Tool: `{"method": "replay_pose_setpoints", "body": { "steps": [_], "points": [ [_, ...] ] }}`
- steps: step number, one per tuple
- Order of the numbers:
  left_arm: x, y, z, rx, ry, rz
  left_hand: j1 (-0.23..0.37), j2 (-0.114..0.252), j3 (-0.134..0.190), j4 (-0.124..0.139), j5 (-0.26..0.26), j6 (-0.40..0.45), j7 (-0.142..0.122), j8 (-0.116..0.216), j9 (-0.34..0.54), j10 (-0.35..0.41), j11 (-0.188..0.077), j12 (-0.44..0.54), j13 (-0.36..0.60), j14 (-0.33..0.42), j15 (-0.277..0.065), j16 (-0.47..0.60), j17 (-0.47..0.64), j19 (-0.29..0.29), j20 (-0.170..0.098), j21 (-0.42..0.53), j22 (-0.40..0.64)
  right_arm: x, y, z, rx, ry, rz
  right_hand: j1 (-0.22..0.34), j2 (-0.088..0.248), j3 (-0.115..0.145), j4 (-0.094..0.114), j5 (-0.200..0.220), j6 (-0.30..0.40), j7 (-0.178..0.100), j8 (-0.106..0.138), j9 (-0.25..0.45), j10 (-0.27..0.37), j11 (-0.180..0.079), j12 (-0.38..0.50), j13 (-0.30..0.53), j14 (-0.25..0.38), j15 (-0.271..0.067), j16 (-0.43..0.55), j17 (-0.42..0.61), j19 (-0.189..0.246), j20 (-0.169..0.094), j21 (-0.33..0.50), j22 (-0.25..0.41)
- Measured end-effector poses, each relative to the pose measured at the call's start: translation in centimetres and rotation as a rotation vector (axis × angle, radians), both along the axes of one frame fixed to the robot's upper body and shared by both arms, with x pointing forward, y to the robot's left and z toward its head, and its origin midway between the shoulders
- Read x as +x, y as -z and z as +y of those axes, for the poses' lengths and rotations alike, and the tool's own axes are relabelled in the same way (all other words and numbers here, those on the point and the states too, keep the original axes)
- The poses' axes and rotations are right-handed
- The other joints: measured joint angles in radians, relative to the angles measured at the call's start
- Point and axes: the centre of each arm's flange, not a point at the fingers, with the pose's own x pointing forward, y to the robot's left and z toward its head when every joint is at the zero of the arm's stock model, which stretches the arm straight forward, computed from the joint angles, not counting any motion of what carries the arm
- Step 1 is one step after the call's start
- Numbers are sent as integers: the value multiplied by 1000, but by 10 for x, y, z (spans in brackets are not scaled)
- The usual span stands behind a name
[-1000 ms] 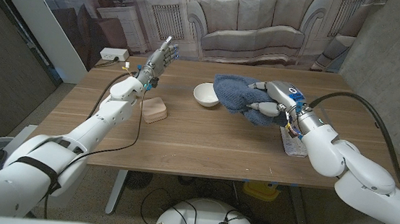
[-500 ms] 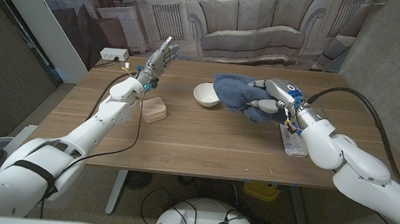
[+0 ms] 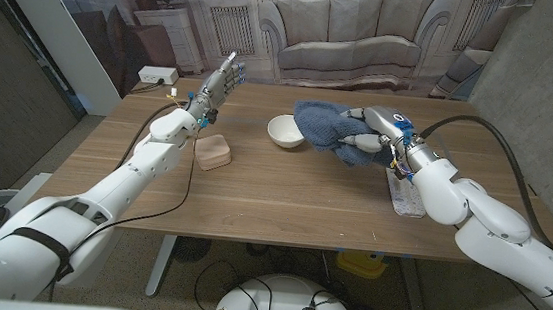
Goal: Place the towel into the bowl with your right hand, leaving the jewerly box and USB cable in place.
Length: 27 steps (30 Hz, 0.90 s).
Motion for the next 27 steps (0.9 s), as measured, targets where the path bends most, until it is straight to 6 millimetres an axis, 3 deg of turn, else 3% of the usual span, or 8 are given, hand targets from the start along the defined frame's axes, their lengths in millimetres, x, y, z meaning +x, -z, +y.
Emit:
{"method": "replay_pose_setpoints", "body": {
  "steps": [27],
  "points": [
    [-6, 9, 3, -22, -23, 3, 0, 0, -4, -4, 0, 5, 2, 0, 0, 0, 0, 0, 0, 0, 0, 0, 0, 0, 0, 0, 0, 33, -21, 7, -60, -55, -4, 0, 0, 0, 0, -1, -1, 1, 0, 5, 0, 0, -4, -1, 0, 0, 0, 3, 0, 0, 4, -1]
  ]
}}
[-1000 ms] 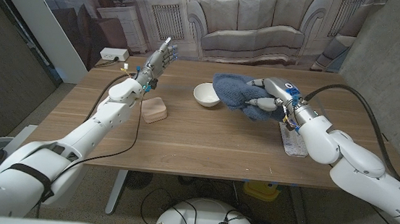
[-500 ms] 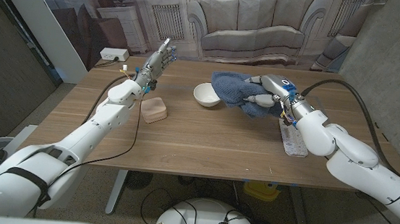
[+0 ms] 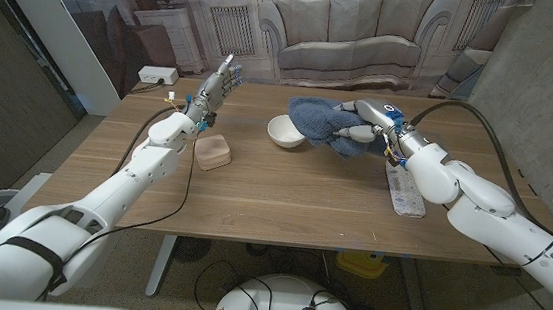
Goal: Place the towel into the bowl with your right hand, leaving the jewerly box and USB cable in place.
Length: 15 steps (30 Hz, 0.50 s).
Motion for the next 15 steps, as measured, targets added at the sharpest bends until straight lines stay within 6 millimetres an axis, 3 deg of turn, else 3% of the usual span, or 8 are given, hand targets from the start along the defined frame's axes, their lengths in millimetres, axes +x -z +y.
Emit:
{"method": "replay_pose_setpoints", "body": {
  "steps": [15],
  "points": [
    [-4, 4, 1, -11, -7, 2, 3, 3, 0, 0, 0, 0, 0, 0, 0, 0, 0, 0, 0, 0, 0, 0, 0, 0, 0, 0, 0, 17, -11, 10, -28, -52, -15, 1, 2, -2, 6, -3, 7, 4, -5, -1, 11, 3, -4, 1, 0, 0, 0, 0, 0, 0, 0, 1]
  ]
}}
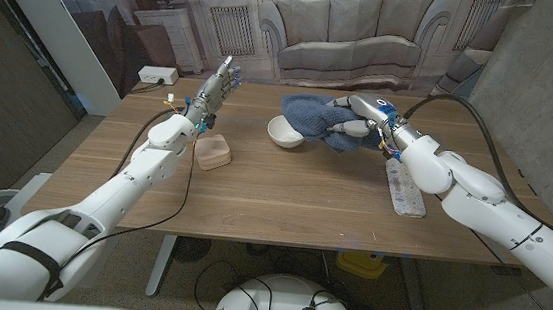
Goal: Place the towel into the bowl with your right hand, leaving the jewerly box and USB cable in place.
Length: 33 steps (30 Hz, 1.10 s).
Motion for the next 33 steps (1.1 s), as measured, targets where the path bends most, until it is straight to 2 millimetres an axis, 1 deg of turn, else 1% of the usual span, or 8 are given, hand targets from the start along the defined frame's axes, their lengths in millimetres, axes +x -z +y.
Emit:
{"method": "replay_pose_setpoints", "body": {
  "steps": [4, 5, 14, 22, 33],
  "points": [
    [-1, 0, 1, -2, -1, 1, 0, 0, -3, 3, 0, 0, 0, 0, 0, 0, 0, 0, 0, 0, 0, 0, 0, 0, 0, 0, 0, 5, -3, 5, -8, -22, -6, 0, 0, 0, 0, 0, 4, 4, 0, 0, 0, 0, 0, 0, 0, 0, 0, 0, 0, 0, 0, 0],
    [-2, 0, 2, -1, -3, 1, 0, 0, -3, 3, 0, 0, 0, 0, 0, 0, 0, 0, 0, 0, 0, 0, 0, 0, 0, 0, 0, 6, -4, 6, -10, -26, -8, 0, 0, -3, 3, 0, 5, 6, 0, 0, 0, 0, 0, 0, 0, 0, 0, 0, 0, 0, 0, 0],
    [-3, 1, 4, 1, -3, 7, 0, 0, -2, 3, 0, 0, 0, 0, 0, 0, 0, 0, 0, 0, 0, 0, 0, 0, 0, 0, 0, 17, -11, 16, -17, -54, -16, -3, 3, -4, 4, -1, 9, 2, -2, 1, 0, 0, 0, 0, 0, 0, 0, 0, 0, 0, 7, 0],
    [-3, 1, 4, 7, 3, 12, 0, 0, -2, 2, 0, 0, 0, 0, 0, 0, 0, 0, 0, 0, 0, 0, 0, 0, 0, 0, 0, 25, -14, 28, -36, -95, -23, -3, 3, -3, 5, -1, 9, 2, -3, 1, 0, 0, 0, -1, 0, 0, 0, 0, 0, 0, 7, 0],
    [-4, 1, 4, 17, 10, 13, 0, 0, -5, 5, 0, 0, 0, 0, 0, 0, 0, 0, 0, 0, 0, 0, 0, 0, 0, 0, 0, 31, -19, 45, -64, -128, -41, -3, 3, -3, 5, 1, 9, 2, -4, 0, 0, 0, 0, 0, 0, 0, 0, 0, 0, 0, 11, -1]
  ]
}}
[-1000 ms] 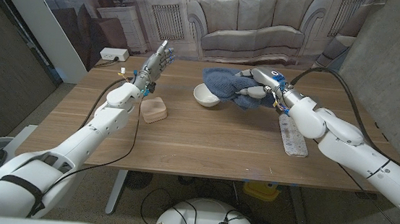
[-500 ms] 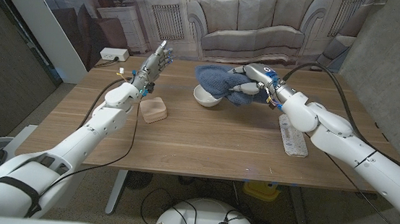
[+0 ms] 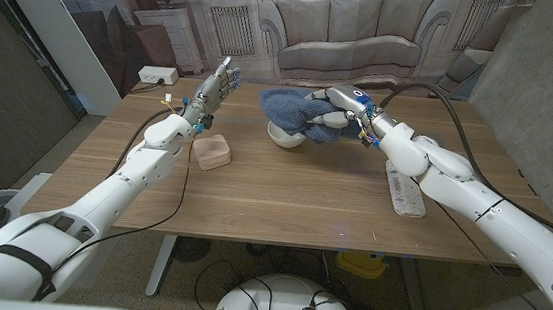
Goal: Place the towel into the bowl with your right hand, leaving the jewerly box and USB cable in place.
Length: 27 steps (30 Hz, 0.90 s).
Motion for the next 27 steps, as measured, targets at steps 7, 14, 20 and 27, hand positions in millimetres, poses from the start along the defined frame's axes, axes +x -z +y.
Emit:
{"method": "replay_pose_setpoints", "body": {
  "steps": [7, 14, 20, 27],
  "points": [
    [0, -1, 0, 4, 3, -3, 0, 0, -3, -3, 0, 0, 0, 0, 0, 0, 0, 0, 0, 0, 0, 0, 0, 0, 0, 0, 0, 4, -3, 9, -16, -15, -7, 0, 0, 0, 0, 0, 0, 0, -2, 0, 0, 0, 0, 0, 0, 0, 0, 0, 0, 0, 0, 0],
    [0, -2, 1, 8, 5, -5, 0, 0, -3, -3, 0, 0, 0, 0, 0, 0, 0, 0, 0, 0, 0, 0, 0, 0, 0, 0, 0, 11, -5, 16, -32, -19, -2, -3, 3, 0, 0, 0, 0, 0, -2, 1, 0, 0, 0, 0, 0, 0, 0, 0, 0, 0, 4, 1],
    [0, -1, 2, 11, 7, -5, 0, 0, -3, -3, -6, 0, 0, 0, 0, 0, 0, 0, 0, 0, 0, 0, 0, 0, 0, 0, 0, 17, -8, 21, -47, -20, 2, -3, 3, 0, 0, 0, 2, -2, -3, 1, 0, 0, 0, 0, 0, 0, 0, 0, 0, 0, 4, 1],
    [-1, 0, 6, 8, 5, -5, 0, 0, -3, -3, -8, 0, 0, 0, 0, 0, 0, 0, 0, 0, 0, 0, 0, 0, 0, 0, 0, 23, -10, 27, -63, -21, 1, -3, 3, -1, -1, 0, 4, -4, -5, 0, 4, 4, 0, 0, 0, 0, 0, 0, 0, 0, 4, 1]
  ]
}}
